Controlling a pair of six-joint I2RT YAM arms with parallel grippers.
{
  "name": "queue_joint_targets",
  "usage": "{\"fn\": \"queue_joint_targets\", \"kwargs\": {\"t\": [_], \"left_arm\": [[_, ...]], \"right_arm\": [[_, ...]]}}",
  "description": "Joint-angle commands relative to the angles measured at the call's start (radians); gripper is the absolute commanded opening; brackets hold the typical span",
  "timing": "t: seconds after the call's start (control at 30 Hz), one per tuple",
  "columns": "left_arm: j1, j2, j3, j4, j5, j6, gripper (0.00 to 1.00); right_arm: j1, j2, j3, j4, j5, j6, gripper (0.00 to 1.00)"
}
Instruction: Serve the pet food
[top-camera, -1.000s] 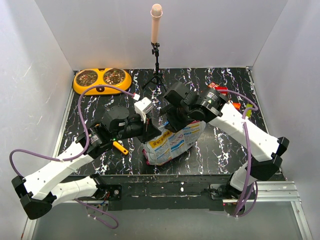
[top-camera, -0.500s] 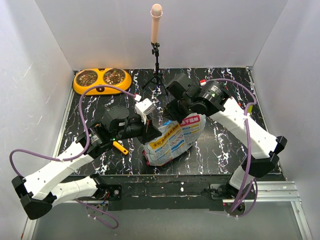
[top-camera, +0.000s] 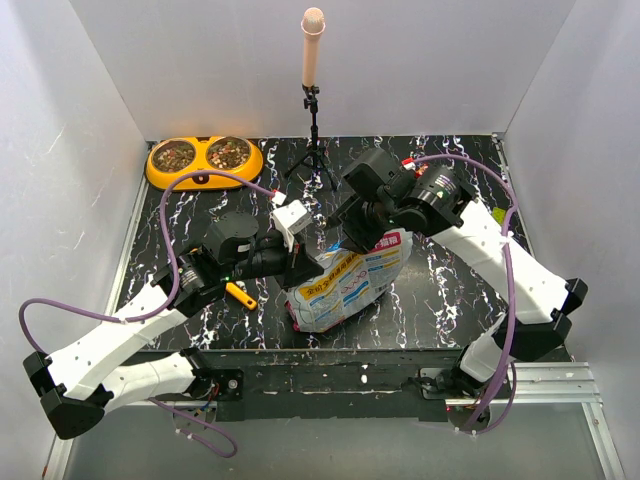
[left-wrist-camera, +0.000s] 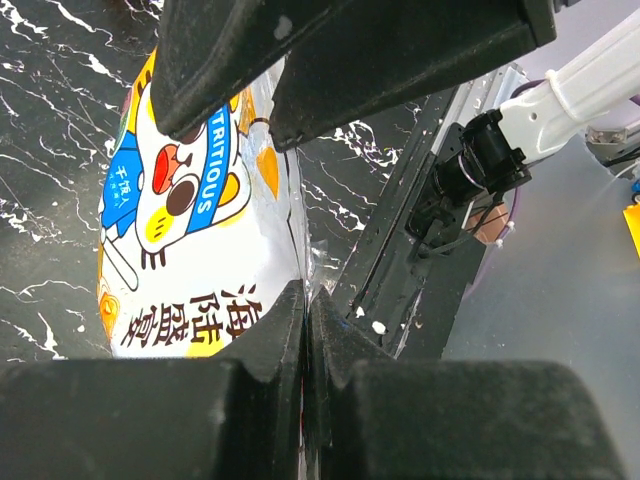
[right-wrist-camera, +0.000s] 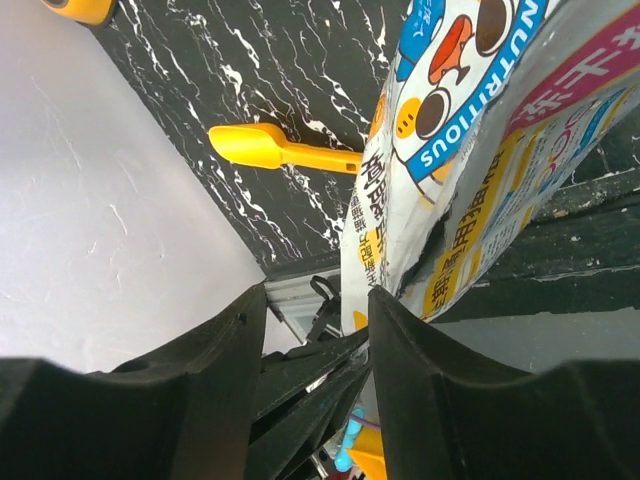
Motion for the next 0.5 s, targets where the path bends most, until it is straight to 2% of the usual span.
{"fn": "queue_joint_targets", "kwargs": {"t": [0.0, 0.2, 0.47], "left_arm": [[-0.014, -0.025, 0.070, 0.022, 0.107, 0.037, 0.00], [-0.014, -0.021, 0.081, -0.009, 0.110, 0.073, 0.00], [-0.014, -0.018, 0.085, -0.033, 0.113, 0.097, 0.00]], "right_arm": [[-0.004, -0.039, -0.022, -0.248, -0.021, 0.032, 0.54], [-0.013, -0.067, -0.024, -0.247, 0.003, -0.013, 0.53], [-0.013, -0.176, -0.167, -0.245, 0.019, 0.002, 0.55]]}}
